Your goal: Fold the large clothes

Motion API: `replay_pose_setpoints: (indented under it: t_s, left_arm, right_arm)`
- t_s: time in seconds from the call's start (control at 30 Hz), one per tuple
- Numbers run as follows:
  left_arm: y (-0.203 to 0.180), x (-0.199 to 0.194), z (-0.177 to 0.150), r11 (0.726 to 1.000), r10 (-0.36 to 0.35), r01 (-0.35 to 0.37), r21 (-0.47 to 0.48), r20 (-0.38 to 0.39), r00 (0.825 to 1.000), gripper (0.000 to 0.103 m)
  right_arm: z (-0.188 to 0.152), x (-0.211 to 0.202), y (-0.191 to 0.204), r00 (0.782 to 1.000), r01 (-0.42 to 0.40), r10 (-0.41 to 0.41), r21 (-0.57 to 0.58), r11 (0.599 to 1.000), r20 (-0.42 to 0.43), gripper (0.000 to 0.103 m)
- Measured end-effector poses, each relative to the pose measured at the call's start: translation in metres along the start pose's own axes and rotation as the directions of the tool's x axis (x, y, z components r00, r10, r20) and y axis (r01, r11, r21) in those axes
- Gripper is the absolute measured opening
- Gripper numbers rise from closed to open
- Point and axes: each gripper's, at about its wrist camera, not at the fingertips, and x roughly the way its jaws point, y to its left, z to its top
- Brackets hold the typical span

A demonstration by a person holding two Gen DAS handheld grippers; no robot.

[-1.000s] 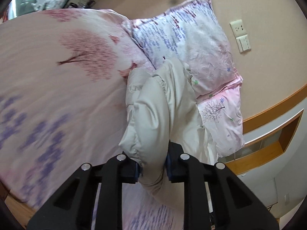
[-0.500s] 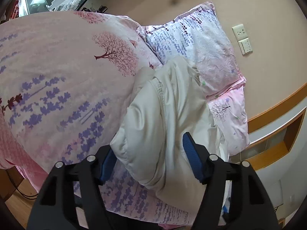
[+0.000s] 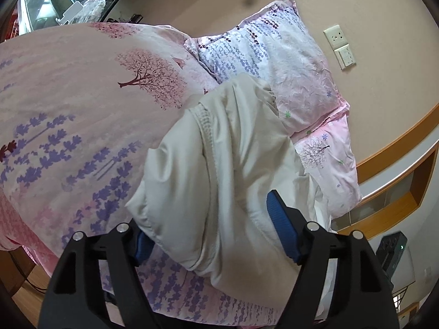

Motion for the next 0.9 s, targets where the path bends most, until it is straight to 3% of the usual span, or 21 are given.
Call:
replay_pose_setpoints:
  t_s: [0.27, 0.5, 0.7, 0.9]
  left_arm:
    - [0.005, 0.005, 0.001, 1.000, -0.005, 0.006, -0.017, 0.001, 1.000, 0.073]
    - [-0.002, 0.003, 0.004, 1.000, -0.017, 0.016, 0.003, 0.026, 1.000, 0.065]
    - [-0.023, -0.003, 0.010, 0.996, -0.038, 0.034, 0.082, 0.054, 0.998, 0.059]
    - [-0.064, -0.011, 0.013, 0.972, -0.102, 0.080, 0.221, 0.090, 0.991, 0.059]
  right_arm:
    - [-0.005, 0.035, -0.003, 0.994, 0.025, -0.022, 0.027, 0.999, -0.111, 0.018]
    - [-0.009, 0.054, -0.005, 0.987, 0.042, -0.037, 0.027, 0.999, -0.159, 0.018]
    - [-0.007, 0.069, -0.003, 0.976, 0.068, -0.068, -0.007, 0.998, -0.206, 0.018]
    - [-0.004, 0.081, -0.005, 0.964, 0.088, -0.090, -0.018, 0.996, -0.249, 0.019]
